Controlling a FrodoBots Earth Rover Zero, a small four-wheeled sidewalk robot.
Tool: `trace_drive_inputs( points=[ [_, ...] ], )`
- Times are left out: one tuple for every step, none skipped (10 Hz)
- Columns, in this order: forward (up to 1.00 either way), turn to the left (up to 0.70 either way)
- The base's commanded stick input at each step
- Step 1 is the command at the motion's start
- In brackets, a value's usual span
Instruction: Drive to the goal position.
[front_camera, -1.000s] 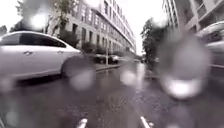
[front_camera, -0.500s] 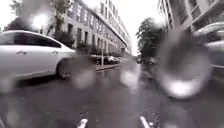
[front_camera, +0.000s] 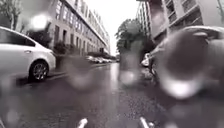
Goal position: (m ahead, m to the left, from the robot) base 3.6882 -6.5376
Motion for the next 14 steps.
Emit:
trace_drive_inputs(
  points=[
    [0.70, -0.14],
    [0.70, -0.12],
    [0.70, -0.06],
    [0.70, 0.00],
    [0.70, 0.00],
    [0.70, 0.00],
    [0.70, -0.08],
    [0.70, -0.14],
    [0.70, -0.14],
    [0.70, -0.14],
    [0.70, -0.14],
    [0.70, -0.14],
    [0.70, -0.14],
    [0.70, -0.14]
  ],
)
